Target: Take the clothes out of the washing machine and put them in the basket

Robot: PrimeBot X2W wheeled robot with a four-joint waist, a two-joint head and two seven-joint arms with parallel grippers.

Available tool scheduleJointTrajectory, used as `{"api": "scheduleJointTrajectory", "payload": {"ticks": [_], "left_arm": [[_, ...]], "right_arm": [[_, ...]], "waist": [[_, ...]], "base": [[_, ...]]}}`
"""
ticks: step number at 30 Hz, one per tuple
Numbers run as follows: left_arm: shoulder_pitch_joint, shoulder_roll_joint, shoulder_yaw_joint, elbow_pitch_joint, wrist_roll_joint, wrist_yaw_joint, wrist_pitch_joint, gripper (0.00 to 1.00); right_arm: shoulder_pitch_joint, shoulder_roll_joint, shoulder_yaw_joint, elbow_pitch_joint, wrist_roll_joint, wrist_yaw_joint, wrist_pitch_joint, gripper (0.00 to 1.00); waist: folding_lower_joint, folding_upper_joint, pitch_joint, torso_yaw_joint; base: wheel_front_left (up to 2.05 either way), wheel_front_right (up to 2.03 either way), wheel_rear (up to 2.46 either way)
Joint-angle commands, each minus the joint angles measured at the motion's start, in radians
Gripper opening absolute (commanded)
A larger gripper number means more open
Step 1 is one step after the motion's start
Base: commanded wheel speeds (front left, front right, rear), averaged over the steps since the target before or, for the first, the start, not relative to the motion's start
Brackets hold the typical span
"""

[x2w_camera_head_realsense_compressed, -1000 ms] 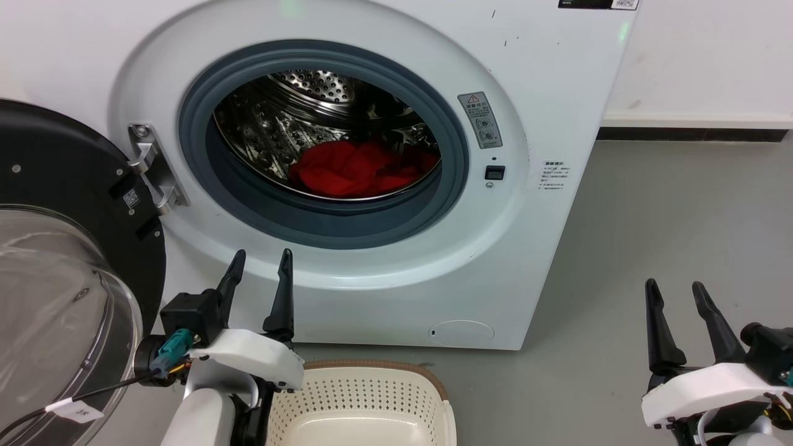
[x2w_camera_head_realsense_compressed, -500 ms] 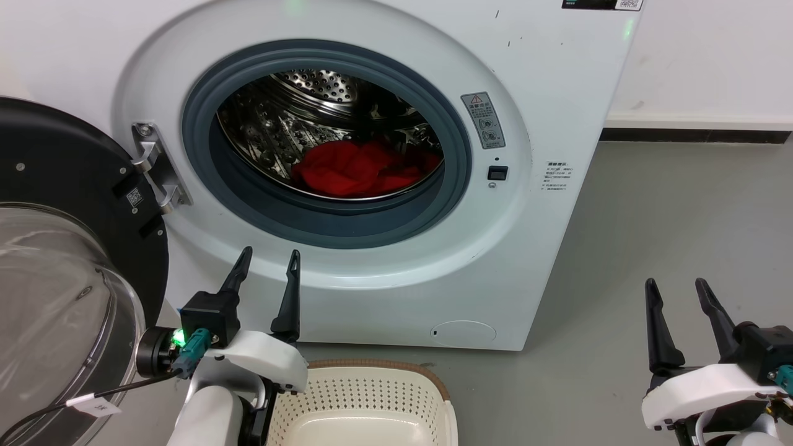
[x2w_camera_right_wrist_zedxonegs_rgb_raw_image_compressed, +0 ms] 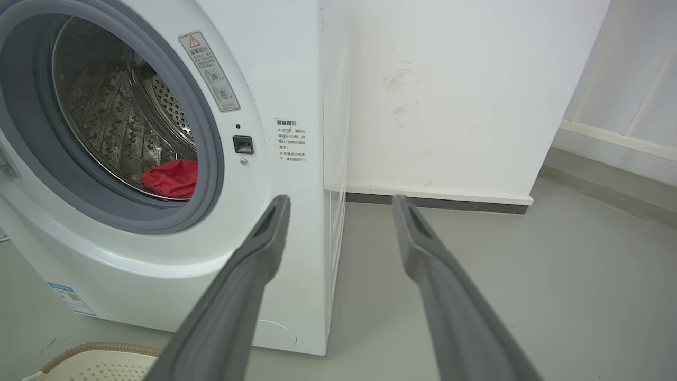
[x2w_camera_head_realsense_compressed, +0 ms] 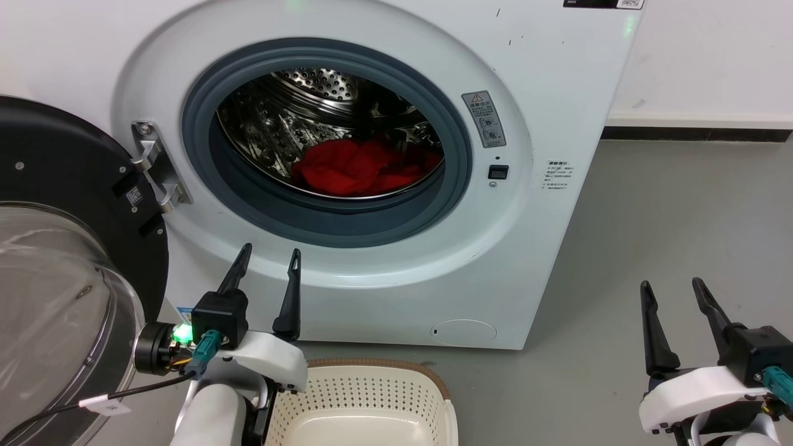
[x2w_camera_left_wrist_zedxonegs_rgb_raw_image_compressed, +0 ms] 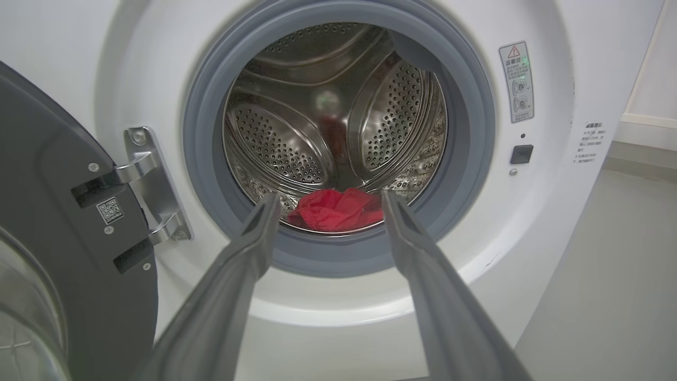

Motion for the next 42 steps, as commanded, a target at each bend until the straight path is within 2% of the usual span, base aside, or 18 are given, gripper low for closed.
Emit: {"api": "scheduleJointTrajectory", "payload": {"ticks": [1,3,25,35,42], "left_arm": [[-0.015,-0.003,0.0,0.0,0.017,0.004,-0.01,1.0],[-0.015,-0.005,0.0,0.007,0.04,0.002,-0.016,1.0],[-0.045,-0.021,0.023,0.038,0.026,-0.009,-0.015,1.0],[-0.192,-0.032,0.046,0.054,0.02,0.011,-0.015,1.0],[-0.344,-0.017,0.064,0.127,0.029,0.017,-0.014,1.0]], "right_arm": [[0.007,0.002,0.001,-0.006,-0.018,0.0,-0.007,1.0],[0.01,0.002,0.002,-0.007,-0.043,0.0,-0.01,1.0],[-0.01,0.002,-0.002,-0.004,-0.021,0.0,-0.003,1.0],[-0.072,0.002,0.021,-0.093,-0.006,0.0,0.014,1.0],[-0.122,0.002,0.047,-0.138,0.005,0.0,0.013,1.0]], "waist": [[0.0,-0.0001,0.0,0.0],[0.0,-0.0001,0.001,0.001],[0.0,-0.0001,0.022,0.001],[0.0,-0.0001,0.163,-0.033],[0.0,-0.0001,0.278,-0.08]], "base": [[0.0,0.0,0.0],[0.0,0.0,0.0],[0.0,0.0,0.0],[0.0,0.0,0.0],[0.0,0.0,0.0]]}}
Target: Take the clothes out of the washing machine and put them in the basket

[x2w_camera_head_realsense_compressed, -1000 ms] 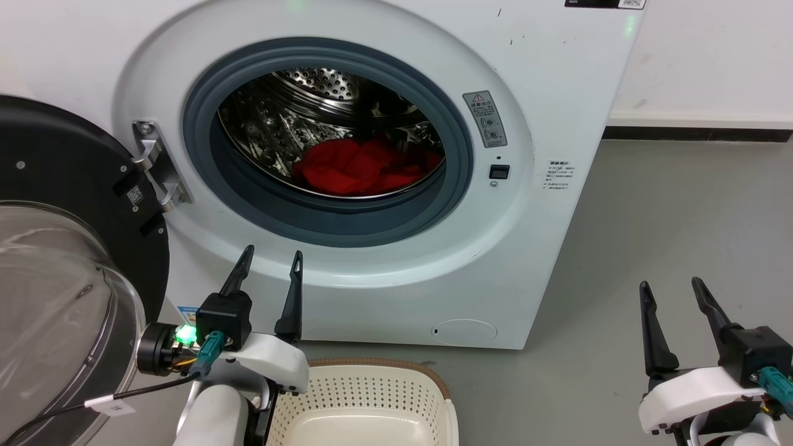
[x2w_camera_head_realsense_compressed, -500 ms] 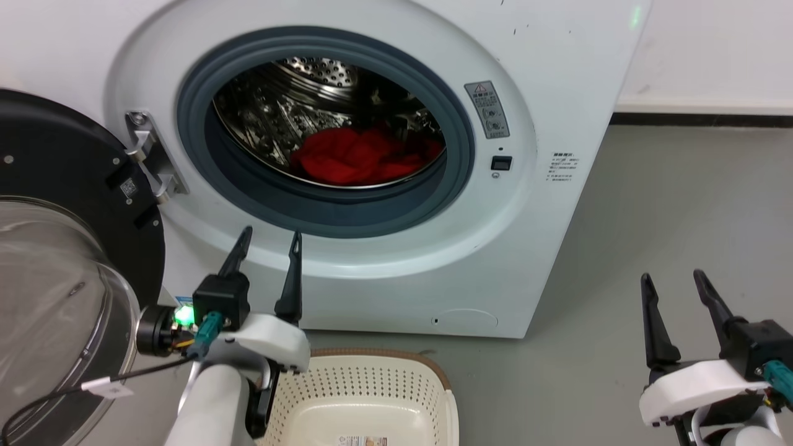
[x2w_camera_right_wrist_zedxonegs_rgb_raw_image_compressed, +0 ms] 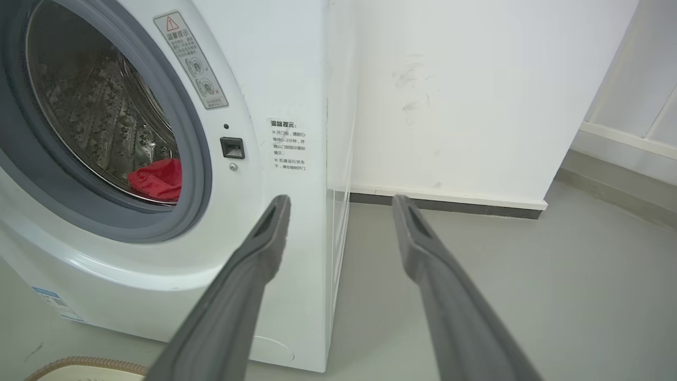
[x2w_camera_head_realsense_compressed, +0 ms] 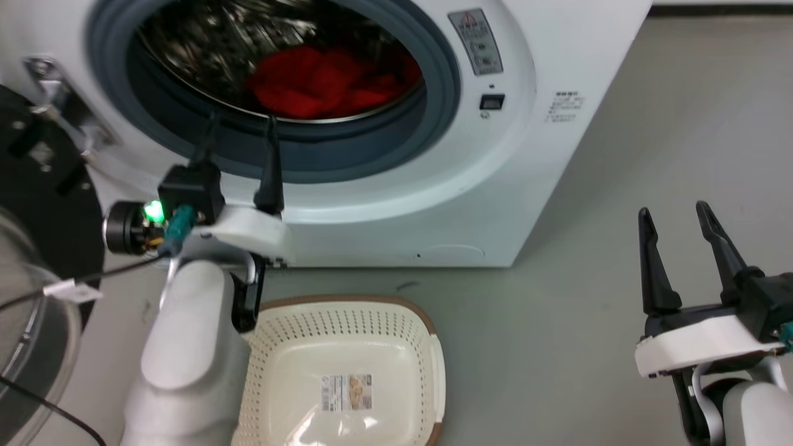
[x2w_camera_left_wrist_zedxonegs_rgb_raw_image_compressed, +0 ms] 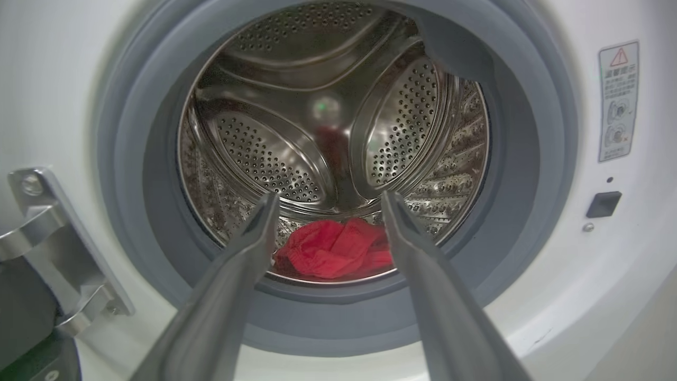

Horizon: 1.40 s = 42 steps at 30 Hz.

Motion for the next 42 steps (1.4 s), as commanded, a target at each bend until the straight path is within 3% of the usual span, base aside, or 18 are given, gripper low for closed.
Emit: {"api": "scheduleJointTrajectory", "payload": {"ticks": [1,10,23,34,42], "left_arm": [[-0.037,0.007,0.002,0.02,0.005,0.002,-0.002,1.0],[-0.229,0.05,0.016,0.159,0.015,0.007,-0.003,1.0],[-0.563,0.181,0.014,0.393,0.039,-0.006,0.07,1.0],[-0.791,0.307,-0.008,0.529,0.057,-0.047,0.289,1.0],[-0.911,0.373,-0.033,0.63,0.057,-0.085,0.541,1.0]], "right_arm": [[-0.026,0.002,0.006,-0.009,0.006,-0.001,-0.006,1.0],[-0.08,0.002,0.036,-0.002,0.034,-0.001,-0.031,1.0],[-0.169,0.003,0.098,0.062,0.1,-0.001,-0.1,1.0],[-0.247,0.003,0.186,0.149,0.18,-0.001,-0.151,1.0],[-0.281,0.003,0.228,0.178,0.222,-0.001,-0.159,1.0]], "waist": [[-0.0001,0.0,0.063,-0.038],[-0.0001,0.0,0.183,-0.105],[-0.0001,0.0,0.37,-0.219],[-0.0001,0.0,0.477,-0.317],[-0.0001,0.0,0.518,-0.362]], "base": [[0.0,0.0,0.0],[0.0,0.0,0.0],[0.0,0.0,0.0],[0.0,0.0,0.0],[0.0,0.0,0.0]]}}
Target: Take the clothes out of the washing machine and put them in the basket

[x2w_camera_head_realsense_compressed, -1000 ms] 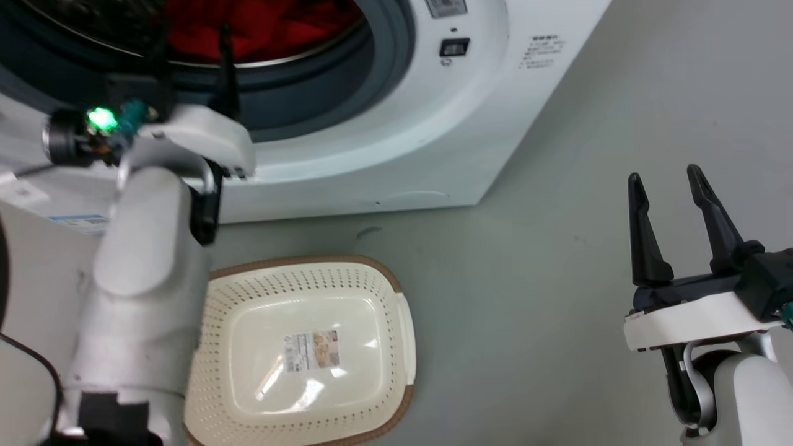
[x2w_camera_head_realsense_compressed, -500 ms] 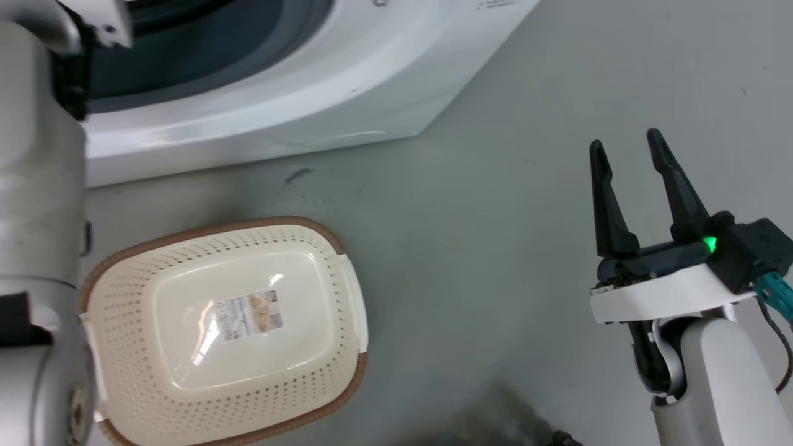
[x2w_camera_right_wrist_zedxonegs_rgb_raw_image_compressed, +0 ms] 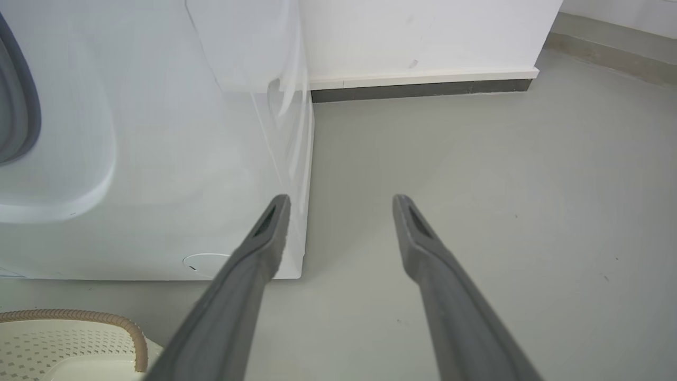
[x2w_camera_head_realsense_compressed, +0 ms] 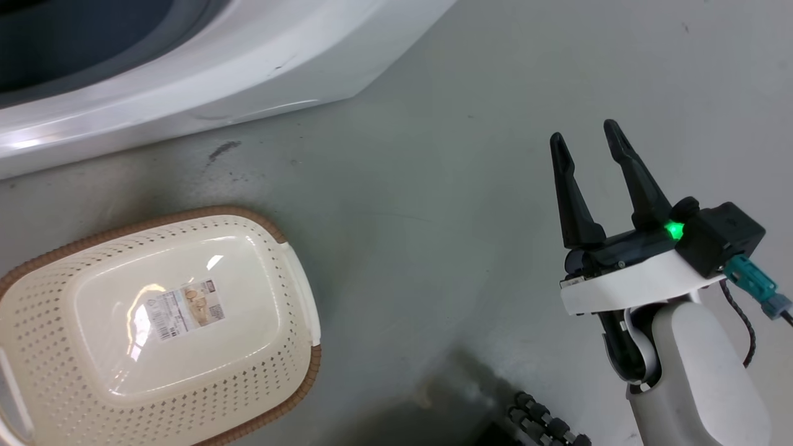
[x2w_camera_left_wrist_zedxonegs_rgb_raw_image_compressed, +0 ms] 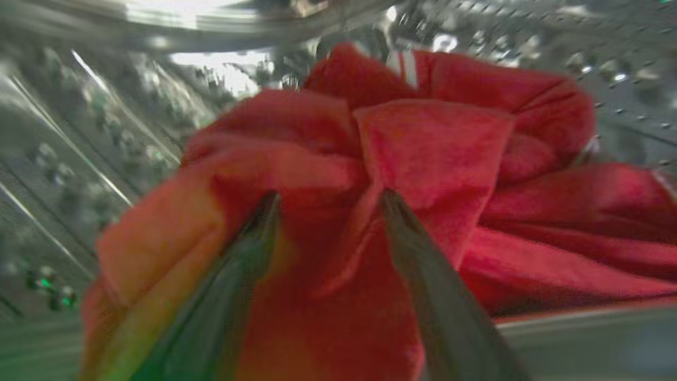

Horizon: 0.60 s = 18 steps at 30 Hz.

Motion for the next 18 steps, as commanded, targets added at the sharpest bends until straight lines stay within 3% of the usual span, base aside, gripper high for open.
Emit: {"api": "scheduleJointTrajectory", "payload": {"ticks": [1,9,11,13,18], "left_arm": [[-0.017,0.008,0.004,0.012,-0.011,-0.001,0.025,1.0],[-0.093,0.051,-0.013,0.07,-0.008,0.008,0.281,1.0],[-0.108,0.056,-0.006,0.081,-0.013,0.029,0.346,0.43],[-0.111,0.056,-0.001,0.089,-0.02,0.048,0.401,0.0],[-0.102,0.063,-0.006,0.038,-0.022,0.078,0.41,0.0]], "right_arm": [[-0.025,0.003,0.003,-0.005,0.009,-0.001,-0.005,1.0],[-0.031,0.003,0.021,-0.016,0.028,-0.001,-0.005,1.0],[-0.033,0.003,0.024,-0.014,0.03,-0.001,-0.005,1.0],[-0.034,0.003,0.028,-0.013,0.033,-0.001,-0.005,1.0],[-0.038,0.003,0.029,-0.008,0.039,-0.001,-0.005,1.0]], "waist": [[-0.0002,0.0,0.011,-0.012],[-0.0002,0.0,0.032,-0.033],[-0.0002,0.0,0.034,-0.037],[-0.0002,0.0,0.036,-0.04],[-0.0002,0.0,0.036,-0.045]], "base": [[0.0,0.0,0.0],[0.0,0.0,0.0],[0.0,0.0,0.0],[0.0,0.0,0.0],[0.0,0.0,0.0]]}}
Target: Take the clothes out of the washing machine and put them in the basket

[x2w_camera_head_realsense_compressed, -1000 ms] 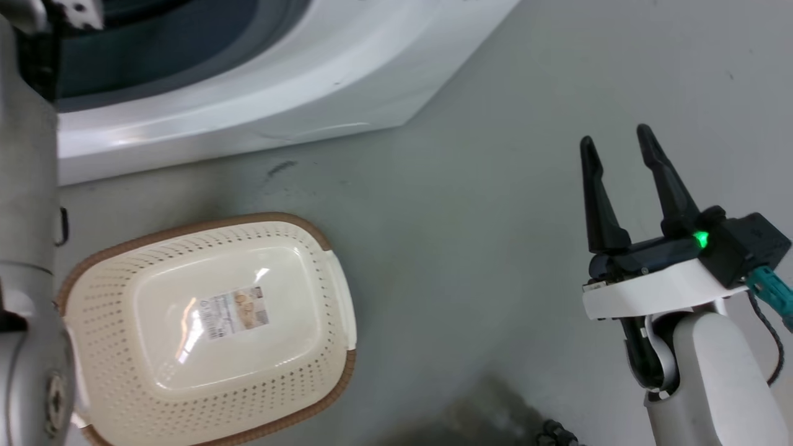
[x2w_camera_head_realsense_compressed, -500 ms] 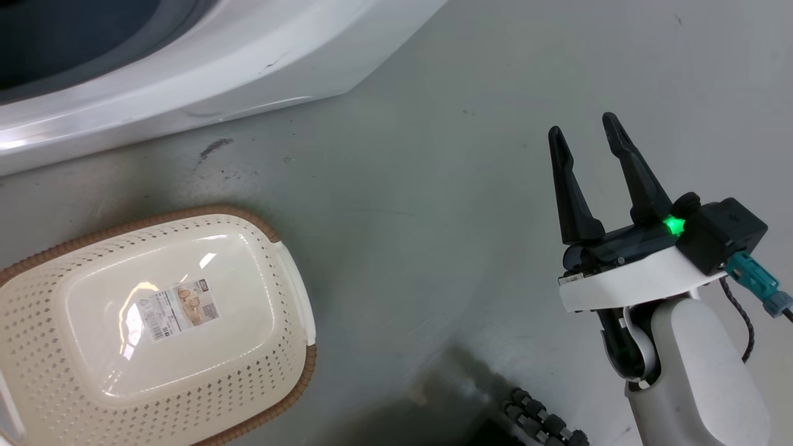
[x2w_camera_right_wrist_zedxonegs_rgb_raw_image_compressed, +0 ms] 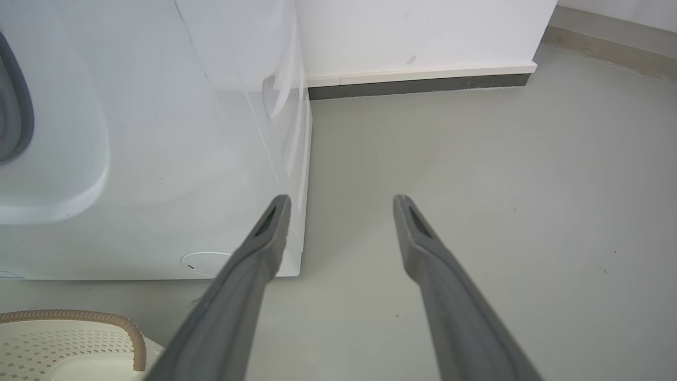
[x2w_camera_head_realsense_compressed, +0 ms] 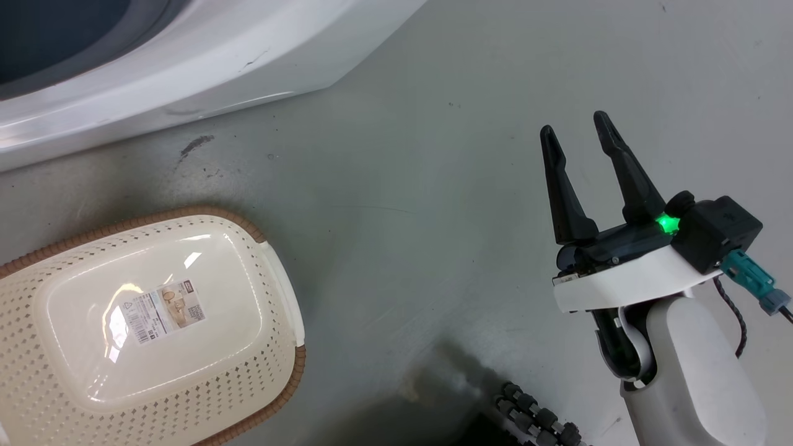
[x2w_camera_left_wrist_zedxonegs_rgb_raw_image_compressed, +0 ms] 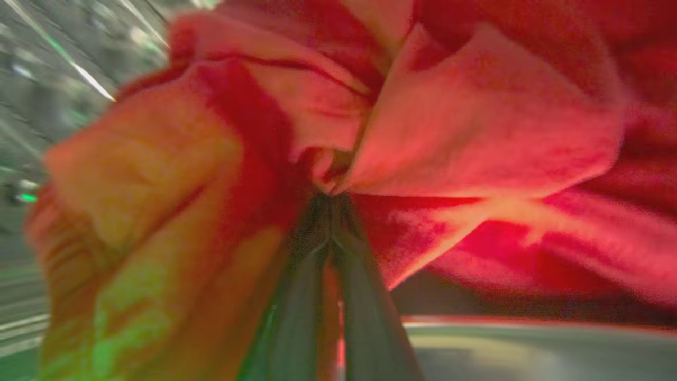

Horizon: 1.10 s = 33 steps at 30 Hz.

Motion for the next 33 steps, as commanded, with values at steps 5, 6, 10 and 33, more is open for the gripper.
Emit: {"api": "scheduleJointTrajectory", "payload": {"ticks": [5,6,10,33], "left_arm": [[0.053,0.01,-0.008,-0.087,0.001,0.02,-0.109,0.0],[0.066,0.01,-0.009,-0.108,-0.001,0.023,-0.148,0.0],[0.154,-0.005,-0.006,-0.16,-0.013,0.041,-0.322,0.0],[0.581,-0.177,0.047,-0.031,-0.167,-0.001,-0.959,0.0]], "right_arm": [[-0.018,0.003,-0.006,0.011,-0.001,-0.001,-0.003,1.0],[-0.019,0.003,-0.008,0.013,-0.003,-0.001,-0.003,1.0],[-0.008,0.003,-0.017,0.028,-0.014,-0.001,-0.003,1.0],[0.171,0.002,-0.103,0.111,-0.109,-0.001,0.042,1.0]], "waist": [[-0.0001,0.0,-0.018,0.006],[-0.0001,0.0,-0.025,0.008],[-0.0001,0.0,-0.079,0.021],[-0.0001,0.0,-0.535,0.135]], "base": [[0.0,0.0,0.0],[0.0,0.0,0.0],[0.0,0.0,0.0],[0.0,0.0,0.0]]}}
